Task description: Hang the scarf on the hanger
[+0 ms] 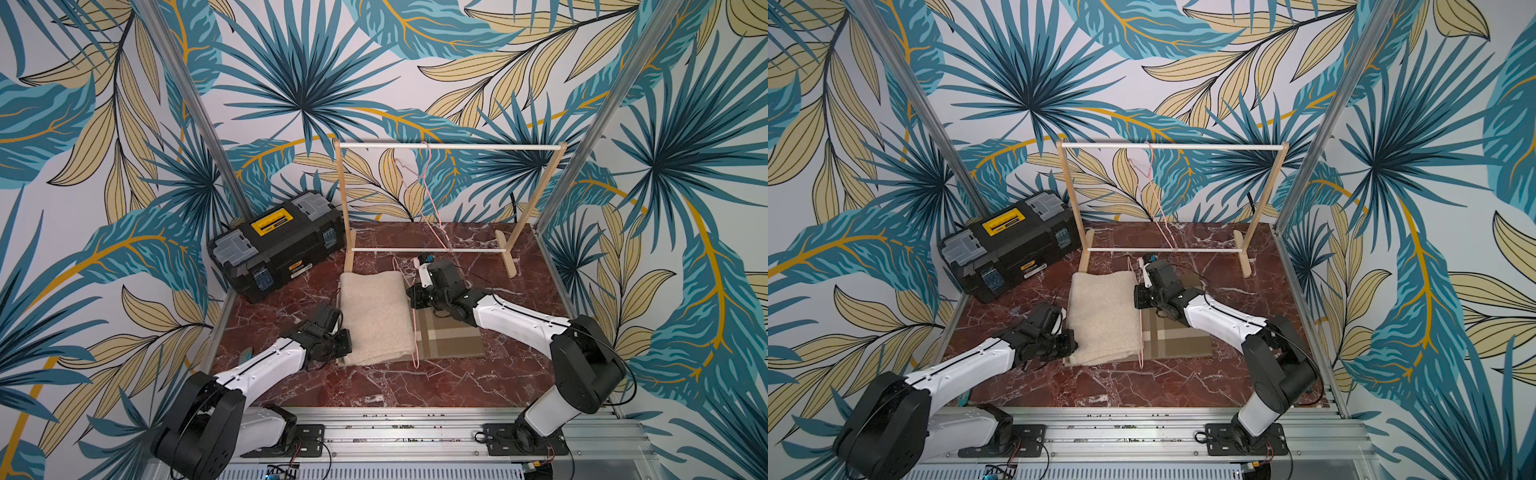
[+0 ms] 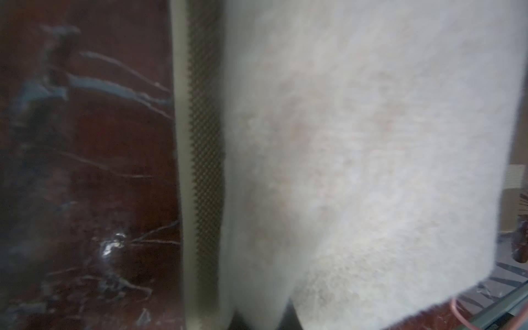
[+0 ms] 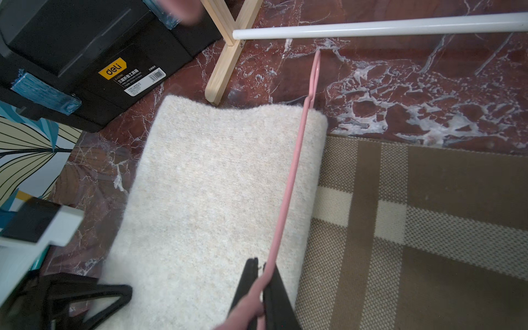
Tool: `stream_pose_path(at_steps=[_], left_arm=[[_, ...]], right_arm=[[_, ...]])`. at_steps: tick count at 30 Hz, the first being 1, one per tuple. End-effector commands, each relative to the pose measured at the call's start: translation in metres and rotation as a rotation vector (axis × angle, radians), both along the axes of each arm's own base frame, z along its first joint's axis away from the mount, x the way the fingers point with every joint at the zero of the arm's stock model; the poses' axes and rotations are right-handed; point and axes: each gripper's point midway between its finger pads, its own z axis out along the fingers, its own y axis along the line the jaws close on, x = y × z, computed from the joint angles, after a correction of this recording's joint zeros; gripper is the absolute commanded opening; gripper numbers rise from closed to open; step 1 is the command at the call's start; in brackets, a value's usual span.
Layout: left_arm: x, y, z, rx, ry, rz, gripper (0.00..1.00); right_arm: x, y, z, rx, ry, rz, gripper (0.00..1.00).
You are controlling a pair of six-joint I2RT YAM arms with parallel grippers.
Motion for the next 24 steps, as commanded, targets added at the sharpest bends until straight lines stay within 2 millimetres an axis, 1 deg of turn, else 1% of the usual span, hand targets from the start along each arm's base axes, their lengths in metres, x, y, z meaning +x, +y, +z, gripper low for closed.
stream_pose_path(at_steps=[1,3,5,8,11,13,14,15,17,18,23,24], left_arm=[[0.002,0.013,-0.018,0.052,-0.017,0.042,0.00],[0.003,0.018,-0.022,0.080,-0.017,0.049,0.00],[0.006,0.018,-0.023,0.089,-0.016,0.042,0.00],[0.010,0.013,-0.020,0.075,-0.020,0.034,0.00],[0.011,0.010,-0.014,0.060,-0.024,0.032,0.00],[0.013,0.009,-0.007,0.050,-0.035,0.032,0.01],[0.013,0.009,-0.002,0.046,-0.043,0.032,0.02],[0.013,0.008,0.003,0.039,-0.056,0.032,0.05],[0.012,0.010,0.013,0.040,-0.066,0.040,0.09],[0.012,0.012,0.017,0.041,-0.074,0.045,0.11],[0.015,0.016,0.054,0.035,-0.147,0.064,0.24],[0.015,0.017,0.065,0.032,-0.171,0.069,0.26]], right_arm=[[-0.007,-0.014,-0.006,-0.069,0.024,-0.005,0.00],[-0.011,-0.013,0.001,-0.070,0.022,0.012,0.00],[-0.014,-0.012,0.013,-0.071,0.008,0.022,0.00],[-0.017,-0.010,0.036,-0.053,-0.010,0.040,0.00],[-0.018,0.002,0.062,-0.039,-0.029,0.078,0.00],[-0.016,0.012,0.082,-0.026,-0.043,0.101,0.00],[-0.019,0.020,0.090,-0.019,-0.045,0.122,0.00],[-0.024,0.030,0.099,-0.007,-0.045,0.148,0.00],[-0.025,0.040,0.109,-0.006,-0.027,0.169,0.00],[-0.026,0.046,0.119,0.000,-0.034,0.180,0.00],[-0.033,0.069,0.149,0.041,-0.043,0.232,0.00],[-0.034,0.073,0.155,0.046,-0.047,0.239,0.00]])
